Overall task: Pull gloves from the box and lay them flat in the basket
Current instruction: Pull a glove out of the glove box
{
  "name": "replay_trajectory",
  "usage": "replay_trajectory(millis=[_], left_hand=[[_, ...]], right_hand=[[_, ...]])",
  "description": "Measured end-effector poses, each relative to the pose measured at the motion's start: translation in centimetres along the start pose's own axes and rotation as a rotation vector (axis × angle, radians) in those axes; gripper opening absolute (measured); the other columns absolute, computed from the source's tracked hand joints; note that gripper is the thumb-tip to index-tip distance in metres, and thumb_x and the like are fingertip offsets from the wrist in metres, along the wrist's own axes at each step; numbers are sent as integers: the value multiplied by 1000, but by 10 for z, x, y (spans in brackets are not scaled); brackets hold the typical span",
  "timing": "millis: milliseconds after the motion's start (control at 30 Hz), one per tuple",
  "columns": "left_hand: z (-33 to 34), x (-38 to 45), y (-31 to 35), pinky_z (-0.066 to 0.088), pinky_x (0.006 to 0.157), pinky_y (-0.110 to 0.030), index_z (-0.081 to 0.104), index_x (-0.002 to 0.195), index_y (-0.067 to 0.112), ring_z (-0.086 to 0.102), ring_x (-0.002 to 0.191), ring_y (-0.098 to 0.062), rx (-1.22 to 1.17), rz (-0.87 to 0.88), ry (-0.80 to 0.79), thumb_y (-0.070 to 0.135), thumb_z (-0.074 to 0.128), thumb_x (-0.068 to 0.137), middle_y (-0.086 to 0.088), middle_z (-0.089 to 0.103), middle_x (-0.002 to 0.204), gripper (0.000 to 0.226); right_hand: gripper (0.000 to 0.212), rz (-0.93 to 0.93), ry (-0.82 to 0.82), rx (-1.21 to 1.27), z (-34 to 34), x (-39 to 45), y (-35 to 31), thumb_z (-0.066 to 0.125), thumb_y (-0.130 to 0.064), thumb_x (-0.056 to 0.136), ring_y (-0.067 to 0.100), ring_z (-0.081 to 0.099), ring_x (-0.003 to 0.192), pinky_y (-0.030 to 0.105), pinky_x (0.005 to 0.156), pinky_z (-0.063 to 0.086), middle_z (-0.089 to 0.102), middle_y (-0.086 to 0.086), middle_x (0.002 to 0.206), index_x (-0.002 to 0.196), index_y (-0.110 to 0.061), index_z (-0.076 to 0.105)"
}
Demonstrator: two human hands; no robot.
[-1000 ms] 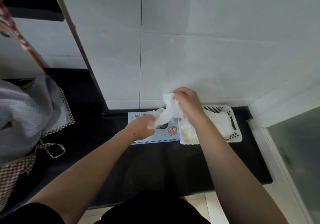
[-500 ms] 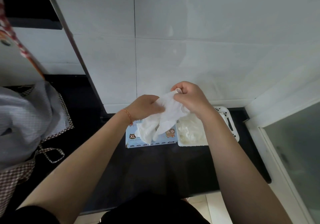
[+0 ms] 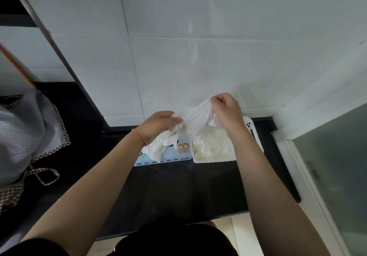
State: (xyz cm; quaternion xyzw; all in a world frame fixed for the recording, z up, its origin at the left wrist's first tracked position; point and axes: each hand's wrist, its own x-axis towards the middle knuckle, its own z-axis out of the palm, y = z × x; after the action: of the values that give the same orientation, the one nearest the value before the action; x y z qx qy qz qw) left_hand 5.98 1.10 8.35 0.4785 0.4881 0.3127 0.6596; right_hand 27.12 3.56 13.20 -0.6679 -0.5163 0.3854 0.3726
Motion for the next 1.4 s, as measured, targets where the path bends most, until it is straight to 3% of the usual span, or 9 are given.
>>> replay_trajectory(millis=[133,367,500,700,800,1000,1133,1267,1400], left_hand=[[10,12,3,52,87,-34,62,62,20,55,74,-17,-107,-29,45,18,63,78,2,53,70,16],[42,53,23,37,49,-18,61,83,17,46,51,-9,87,-20,252,9,61,92,5,55,62,12],[78,96,11,45,59,-22,61,106,19,55,63,-13,401,4,319,10,63,90,0,60,81,19],[126,122,-34,47,92,-39,50,130,21,53,114,-24,999,-65,359,33,57,93,-4,54,125,39],[136,121,-50,40,101,-40,47,136,24,44,127,-27,1150,-125,279,46,64,87,-4,49,133,57],[131,122,-62,47,90,-40,51,131,21,57,109,-30,1048,-233,408,17,54,88,-8,51,130,43],[140,120,-61,41,92,-39,54,130,19,49,116,-29,1263,-119,450,11,56,86,-8,51,126,46],[159,122,-68,30,109,-45,59,128,19,40,136,-31,1330,229,359,35,62,90,-8,49,141,42],[161,125,-86,9,121,-45,31,150,33,9,150,-25,1432,63,161,62,52,89,0,17,162,71]], right_hand=[[12,21,0,30,-15,8,13,55,-22,95,6,54,66,17,59,43,59,-5,79,94,-12,63],[13,157,-18,125,-53,29,49,52,-22,96,3,43,39,22,48,35,50,-9,55,99,-13,61],[15,206,-50,37,-88,48,91,50,-20,97,5,47,47,17,48,40,56,-3,63,104,-12,60],[30,310,-197,-225,-110,74,171,44,-13,97,18,61,88,30,73,51,58,1,125,124,-16,58],[29,315,-234,-218,-108,80,183,48,-14,96,18,60,86,25,68,45,59,0,115,125,-15,56],[31,254,-224,-249,-106,84,191,46,0,92,17,57,88,27,68,46,58,6,112,119,-14,49],[30,138,-180,-343,-109,85,188,40,11,87,20,54,83,27,59,40,51,6,107,105,-13,38],[30,-18,-291,-526,-108,88,189,41,12,84,18,48,72,27,54,36,50,8,104,99,-13,46],[35,-93,-359,-672,-108,89,196,41,10,89,23,58,82,34,69,51,46,7,119,109,-14,56]])
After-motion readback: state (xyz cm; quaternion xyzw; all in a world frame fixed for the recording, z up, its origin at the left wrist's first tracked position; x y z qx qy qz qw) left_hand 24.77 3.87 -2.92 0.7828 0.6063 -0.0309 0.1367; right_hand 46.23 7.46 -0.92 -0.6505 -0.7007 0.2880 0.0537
